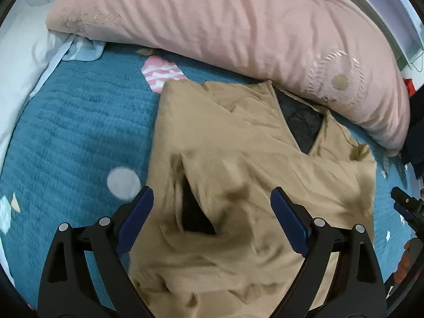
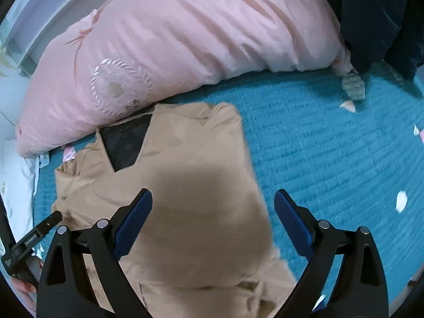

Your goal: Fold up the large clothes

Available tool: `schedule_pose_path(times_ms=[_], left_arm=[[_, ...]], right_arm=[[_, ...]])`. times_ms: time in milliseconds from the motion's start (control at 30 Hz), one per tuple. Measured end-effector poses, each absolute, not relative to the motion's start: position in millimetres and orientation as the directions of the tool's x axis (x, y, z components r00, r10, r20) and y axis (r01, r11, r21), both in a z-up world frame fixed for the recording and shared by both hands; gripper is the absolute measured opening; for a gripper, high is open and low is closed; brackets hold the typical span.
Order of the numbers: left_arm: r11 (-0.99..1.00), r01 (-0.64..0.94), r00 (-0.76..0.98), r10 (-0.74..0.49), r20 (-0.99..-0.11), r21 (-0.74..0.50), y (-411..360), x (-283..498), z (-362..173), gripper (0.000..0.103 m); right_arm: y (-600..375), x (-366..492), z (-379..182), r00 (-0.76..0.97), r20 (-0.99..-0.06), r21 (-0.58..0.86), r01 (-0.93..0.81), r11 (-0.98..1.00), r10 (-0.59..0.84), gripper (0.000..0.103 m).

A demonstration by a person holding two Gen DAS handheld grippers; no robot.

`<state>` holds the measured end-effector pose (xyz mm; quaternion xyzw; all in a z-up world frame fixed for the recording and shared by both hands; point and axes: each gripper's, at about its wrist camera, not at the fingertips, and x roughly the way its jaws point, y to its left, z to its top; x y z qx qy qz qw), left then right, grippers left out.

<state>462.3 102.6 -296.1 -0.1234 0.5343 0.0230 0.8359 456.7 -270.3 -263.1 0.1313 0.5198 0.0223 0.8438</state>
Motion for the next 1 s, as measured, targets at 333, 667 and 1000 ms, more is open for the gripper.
schedule_pose_path(times_ms=[333,667,1000], left_arm=[[0.928,-0.221,0.402,-0.192,-0.895,-0.299,152,535,-320,0.090],[0.934,-0.275,0.297,-0.144,-0.944,-0.229,166,585,-364,0.090],[0.992,-0.117,0.331,0.004,-0.944,-0.037,130,573,-353,0.047]], right_arm=[[-283,531,-288,0.327,-0.928,0.221,0.096,0.970,0.179,0.090],[-281,585,-326,0.251,-0.945,0.239,0.100,0.966,0.208,0.090],[-281,581,-350,0.264,-0.947,0.219,0.113,0.969,0.183,0.013]])
